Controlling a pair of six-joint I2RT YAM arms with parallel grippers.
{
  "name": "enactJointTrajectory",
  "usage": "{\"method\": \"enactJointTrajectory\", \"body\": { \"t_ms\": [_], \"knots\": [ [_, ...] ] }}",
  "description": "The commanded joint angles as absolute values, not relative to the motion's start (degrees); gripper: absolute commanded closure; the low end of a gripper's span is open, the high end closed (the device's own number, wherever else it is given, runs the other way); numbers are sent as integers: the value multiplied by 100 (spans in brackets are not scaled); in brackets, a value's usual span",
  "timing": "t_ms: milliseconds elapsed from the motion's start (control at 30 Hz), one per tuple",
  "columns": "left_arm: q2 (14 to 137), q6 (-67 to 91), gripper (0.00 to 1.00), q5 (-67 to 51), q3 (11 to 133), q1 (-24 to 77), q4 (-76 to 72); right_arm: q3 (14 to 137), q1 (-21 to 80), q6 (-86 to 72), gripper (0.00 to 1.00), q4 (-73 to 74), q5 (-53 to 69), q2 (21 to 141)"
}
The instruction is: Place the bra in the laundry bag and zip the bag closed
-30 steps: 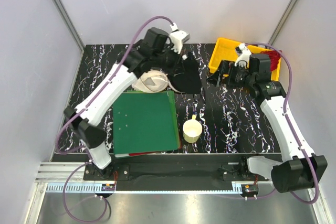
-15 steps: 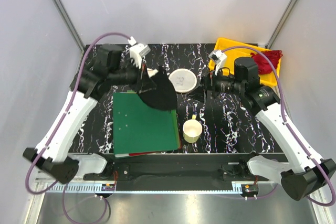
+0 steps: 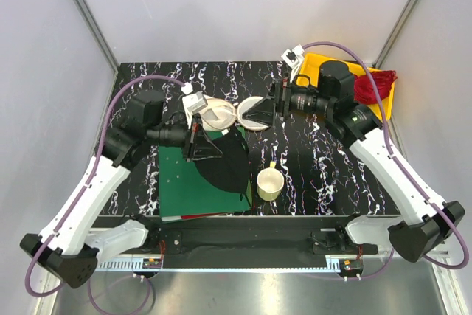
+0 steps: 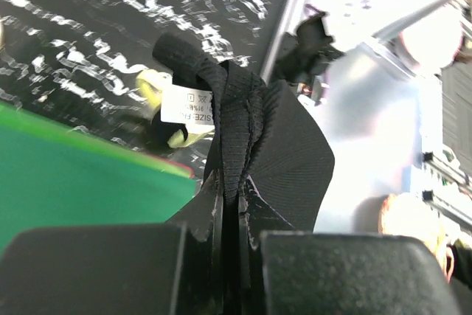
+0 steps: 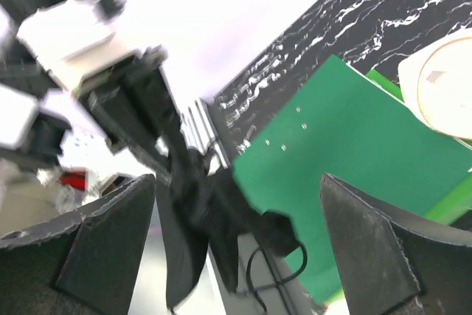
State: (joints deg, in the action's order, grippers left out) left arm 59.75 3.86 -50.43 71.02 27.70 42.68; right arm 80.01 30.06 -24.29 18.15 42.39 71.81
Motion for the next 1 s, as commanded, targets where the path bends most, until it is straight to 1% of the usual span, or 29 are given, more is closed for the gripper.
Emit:
{"method": "enactJointTrajectory", "body": {
  "t_ms": [0,33,67,100,167,467,700,833,967],
  "knots": [
    [5590,211,100,-5809,6926,2795,3542,7702,3138,-3488,0,1056,3797,6997],
    [5555,220,100,-5844,6891,2804,3429,7543,3138,-3811,0,811,3962,6926],
    [5520,281,100,-5871,6847,2795,3376,7358,3138,-4006,0,78,4355,6882],
    [5511,325,100,-5862,6812,2804,3323,7008,3155,-4182,0,-365,4516,6769],
    [5502,474,100,-5915,6759,2804,3138,6751,3216,-4438,0,-1016,4649,6671],
    [5449,1028,100,-5714,6592,2856,2567,6820,3761,-4008,0,-791,4122,6645],
    [5379,1520,100,-5441,6680,2865,2285,6610,4174,-3902,0,-826,3736,6627],
    [5379,1739,100,-4924,6724,2865,2267,6618,4491,-3876,0,-835,3499,6636],
    [5449,1898,100,-4650,6776,2856,2276,6566,4737,-3806,0,-712,3305,6566]
  ]
}}
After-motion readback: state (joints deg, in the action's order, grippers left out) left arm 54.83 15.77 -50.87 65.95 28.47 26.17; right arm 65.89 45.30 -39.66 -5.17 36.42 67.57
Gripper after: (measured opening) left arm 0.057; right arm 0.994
